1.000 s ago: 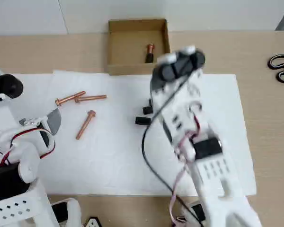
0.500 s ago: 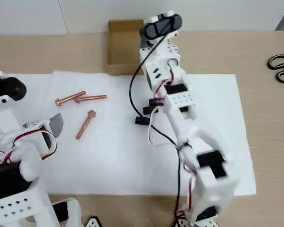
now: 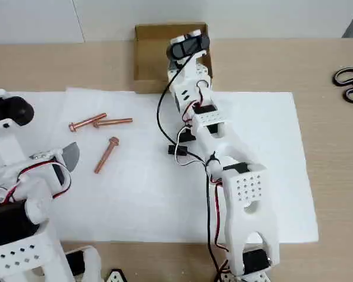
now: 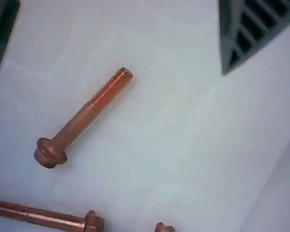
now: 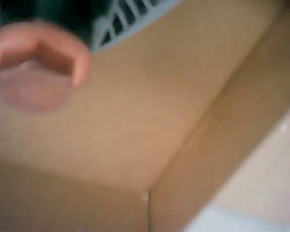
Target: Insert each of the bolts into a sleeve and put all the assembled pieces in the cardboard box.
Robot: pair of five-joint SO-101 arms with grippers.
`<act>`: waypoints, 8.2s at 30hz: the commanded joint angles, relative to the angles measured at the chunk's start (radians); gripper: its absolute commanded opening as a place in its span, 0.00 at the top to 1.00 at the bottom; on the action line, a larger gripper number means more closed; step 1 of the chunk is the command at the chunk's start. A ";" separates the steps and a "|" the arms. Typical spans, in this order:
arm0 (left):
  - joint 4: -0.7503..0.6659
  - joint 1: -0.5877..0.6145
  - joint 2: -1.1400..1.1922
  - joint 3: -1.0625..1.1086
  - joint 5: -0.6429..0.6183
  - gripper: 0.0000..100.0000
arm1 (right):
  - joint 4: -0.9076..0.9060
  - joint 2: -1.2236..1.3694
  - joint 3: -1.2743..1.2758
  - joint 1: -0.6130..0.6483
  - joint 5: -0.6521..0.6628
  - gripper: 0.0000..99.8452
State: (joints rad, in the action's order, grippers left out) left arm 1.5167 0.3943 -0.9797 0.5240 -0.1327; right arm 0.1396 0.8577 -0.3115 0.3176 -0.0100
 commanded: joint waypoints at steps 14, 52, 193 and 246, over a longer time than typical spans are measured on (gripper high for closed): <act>0.003 0.005 -0.006 -0.004 0.000 0.72 | 0.024 0.008 -0.078 -0.002 -0.006 0.67; 0.032 0.003 -0.006 -0.010 -0.002 0.72 | -1.646 -0.997 -0.072 0.012 -0.006 0.67; 0.072 0.006 -0.006 -0.005 -0.005 0.72 | -1.860 -0.191 -0.336 0.205 0.425 0.99; 0.072 0.005 -0.006 -0.004 -0.005 0.72 | -1.722 -0.463 0.226 0.131 0.170 0.81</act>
State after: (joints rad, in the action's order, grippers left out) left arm 1.5812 0.3959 -0.9797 0.5240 -0.1327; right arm -1.5957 0.3989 -0.0875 0.4542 0.1542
